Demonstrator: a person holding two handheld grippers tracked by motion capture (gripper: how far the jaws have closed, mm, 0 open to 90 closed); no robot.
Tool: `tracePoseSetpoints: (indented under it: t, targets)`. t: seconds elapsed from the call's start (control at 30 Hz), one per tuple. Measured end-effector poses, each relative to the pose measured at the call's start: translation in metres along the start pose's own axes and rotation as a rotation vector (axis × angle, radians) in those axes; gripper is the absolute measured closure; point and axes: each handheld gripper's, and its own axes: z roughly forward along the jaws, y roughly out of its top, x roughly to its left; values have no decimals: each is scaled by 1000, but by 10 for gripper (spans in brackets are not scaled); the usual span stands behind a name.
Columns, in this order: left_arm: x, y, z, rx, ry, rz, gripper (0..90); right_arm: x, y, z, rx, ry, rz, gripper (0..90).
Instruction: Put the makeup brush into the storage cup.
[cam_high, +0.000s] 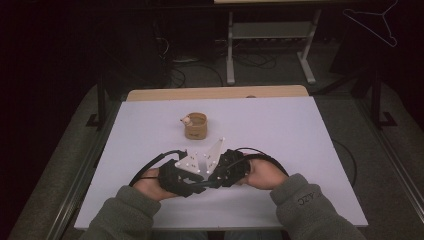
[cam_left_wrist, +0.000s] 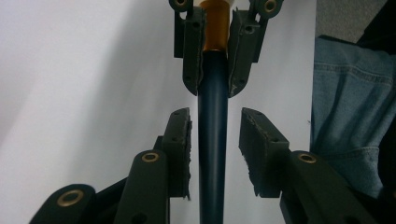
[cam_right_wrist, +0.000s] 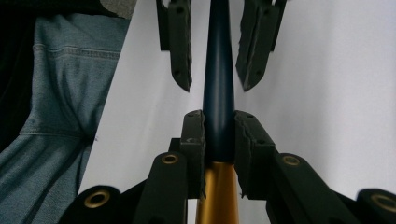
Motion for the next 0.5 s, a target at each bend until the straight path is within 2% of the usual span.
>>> tracePoseSetpoints:
  t: [0.17, 0.2, 0.23, 0.27, 0.4, 0.43, 0.5]
  targets:
    - [0, 1, 3, 10, -5, 9, 687, 1, 3, 2, -6, 2, -30, 736]
    - [-1, 2, 4, 10, -5, 0, 694, 1, 4, 3, -6, 2, -32, 736]
    - [-2, 2, 5, 0, -13, -14, 698, 2, 5, 3, -10, -1, -13, 736]
    - [-1, 2, 4, 14, -15, -5, 709, 2, 5, 2, -15, -4, -23, 736]
    - [-2, 1, 5, 15, -19, 1, 750, 5, 6, 2, -18, 5, 10, 736]
    - [-3, 1, 4, 21, -14, 7, 754, 3, 6, 2, -12, 3, -23, 736]
    - [-2, 1, 3, 30, -2, 31, 759, 3, 6, 2, -18, 5, -22, 736]
